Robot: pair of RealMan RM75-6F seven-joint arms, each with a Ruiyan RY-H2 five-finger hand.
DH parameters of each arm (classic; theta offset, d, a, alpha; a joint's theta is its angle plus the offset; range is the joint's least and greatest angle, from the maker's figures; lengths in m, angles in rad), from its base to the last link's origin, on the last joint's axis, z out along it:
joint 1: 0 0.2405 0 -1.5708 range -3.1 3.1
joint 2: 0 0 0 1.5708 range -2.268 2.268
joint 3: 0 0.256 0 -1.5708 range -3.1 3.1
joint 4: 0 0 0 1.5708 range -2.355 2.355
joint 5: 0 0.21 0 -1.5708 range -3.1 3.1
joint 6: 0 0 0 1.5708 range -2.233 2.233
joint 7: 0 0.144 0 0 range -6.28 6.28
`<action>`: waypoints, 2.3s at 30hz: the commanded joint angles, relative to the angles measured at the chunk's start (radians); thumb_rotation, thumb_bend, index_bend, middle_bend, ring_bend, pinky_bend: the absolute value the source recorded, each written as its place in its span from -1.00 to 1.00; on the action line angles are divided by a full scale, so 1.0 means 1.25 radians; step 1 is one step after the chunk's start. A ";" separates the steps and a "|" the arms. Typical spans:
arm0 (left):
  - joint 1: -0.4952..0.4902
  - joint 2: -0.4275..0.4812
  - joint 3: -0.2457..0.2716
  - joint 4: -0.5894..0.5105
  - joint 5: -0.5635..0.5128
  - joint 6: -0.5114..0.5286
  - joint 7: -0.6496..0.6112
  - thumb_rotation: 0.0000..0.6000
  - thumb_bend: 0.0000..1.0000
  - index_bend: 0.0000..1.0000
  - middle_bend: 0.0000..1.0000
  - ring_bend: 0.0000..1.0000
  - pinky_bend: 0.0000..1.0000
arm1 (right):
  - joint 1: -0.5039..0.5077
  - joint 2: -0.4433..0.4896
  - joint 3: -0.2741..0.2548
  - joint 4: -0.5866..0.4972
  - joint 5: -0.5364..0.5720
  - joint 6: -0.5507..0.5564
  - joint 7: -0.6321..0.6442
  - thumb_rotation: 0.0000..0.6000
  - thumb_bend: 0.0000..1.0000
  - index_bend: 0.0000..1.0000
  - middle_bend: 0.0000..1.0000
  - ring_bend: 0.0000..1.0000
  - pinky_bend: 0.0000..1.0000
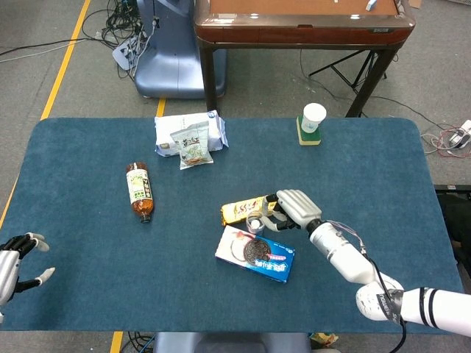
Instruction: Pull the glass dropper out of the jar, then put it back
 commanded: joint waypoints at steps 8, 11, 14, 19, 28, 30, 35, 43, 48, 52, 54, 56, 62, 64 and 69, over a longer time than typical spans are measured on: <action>-0.003 -0.004 0.001 0.000 -0.003 -0.009 0.011 1.00 -0.66 -0.09 -0.30 -0.39 -0.12 | -0.038 0.037 -0.022 -0.009 -0.036 0.078 -0.027 1.00 -0.19 0.14 0.76 0.49 0.64; -0.004 -0.004 0.001 -0.001 -0.004 -0.012 0.015 1.00 -0.66 -0.09 -0.30 -0.39 -0.12 | -0.046 0.030 -0.033 -0.002 -0.045 0.108 -0.058 1.00 -0.65 0.14 0.48 0.26 0.52; -0.006 -0.004 0.001 -0.002 -0.006 -0.016 0.016 1.00 -0.66 -0.09 -0.30 -0.39 -0.12 | -0.050 0.023 -0.042 0.004 -0.053 0.126 -0.080 1.00 -0.93 0.14 0.14 -0.02 0.31; -0.006 -0.003 0.001 -0.002 -0.007 -0.016 0.014 1.00 -0.66 -0.09 -0.30 -0.39 -0.12 | -0.050 0.004 -0.046 0.030 -0.085 0.124 -0.068 1.00 -1.00 0.14 -0.30 -0.50 -0.31; -0.006 -0.001 0.001 -0.002 -0.008 -0.017 0.007 1.00 -0.66 -0.09 -0.30 -0.39 -0.12 | -0.045 -0.039 -0.050 0.071 -0.156 0.104 -0.013 1.00 -1.00 0.12 -0.70 -0.97 -0.78; -0.005 0.000 0.001 -0.002 -0.008 -0.017 0.004 1.00 -0.66 -0.09 -0.30 -0.39 -0.12 | -0.044 -0.048 -0.053 0.076 -0.174 0.106 -0.011 1.00 -1.00 0.03 -0.74 -1.00 -0.80; -0.004 0.001 0.002 -0.003 -0.004 -0.014 0.002 1.00 -0.66 -0.09 -0.30 -0.39 -0.12 | -0.045 -0.077 -0.054 0.093 -0.199 0.124 -0.011 1.00 -1.00 -0.10 -0.77 -1.00 -0.82; -0.004 0.003 0.002 -0.003 -0.003 -0.014 -0.002 1.00 -0.66 -0.09 -0.30 -0.39 -0.12 | -0.043 -0.119 -0.046 0.115 -0.223 0.142 0.005 1.00 -1.00 -0.12 -0.78 -1.00 -0.82; -0.003 0.004 0.002 -0.004 -0.002 -0.010 -0.005 1.00 -0.66 -0.09 -0.30 -0.39 -0.12 | -0.042 -0.134 -0.045 0.123 -0.235 0.148 0.012 1.00 -1.00 -0.12 -0.78 -1.00 -0.82; -0.002 0.005 0.002 -0.004 -0.002 -0.009 -0.007 1.00 -0.66 -0.09 -0.30 -0.39 -0.12 | -0.042 -0.143 -0.043 0.129 -0.238 0.151 0.015 1.00 -1.00 -0.12 -0.77 -1.00 -0.82; -0.002 0.005 0.002 -0.004 -0.001 -0.008 -0.008 1.00 -0.66 -0.09 -0.30 -0.39 -0.12 | -0.042 -0.148 -0.042 0.133 -0.240 0.153 0.017 1.00 -0.99 -0.12 -0.76 -1.00 -0.82; -0.001 0.006 0.002 -0.004 -0.001 -0.008 -0.010 1.00 -0.66 -0.09 -0.30 -0.39 -0.12 | -0.042 -0.153 -0.042 0.136 -0.241 0.154 0.018 1.00 -0.96 -0.12 -0.76 -1.00 -0.82; -0.001 0.007 0.001 -0.004 -0.001 -0.006 -0.013 1.00 -0.66 -0.09 -0.30 -0.39 -0.12 | -0.041 -0.161 -0.040 0.142 -0.243 0.153 0.020 1.00 -0.81 -0.12 -0.75 -1.00 -0.82; 0.000 0.007 0.002 -0.004 -0.001 -0.006 -0.012 1.00 -0.66 -0.09 -0.30 -0.39 -0.12 | -0.041 -0.163 -0.041 0.144 -0.245 0.153 0.022 1.00 -0.74 -0.12 -0.74 -1.00 -0.82; 0.000 0.007 0.001 -0.004 -0.001 -0.005 -0.014 1.00 -0.66 -0.09 -0.30 -0.39 -0.12 | -0.043 -0.165 -0.042 0.146 -0.247 0.155 0.025 1.00 -0.57 -0.08 -0.73 -1.00 -0.82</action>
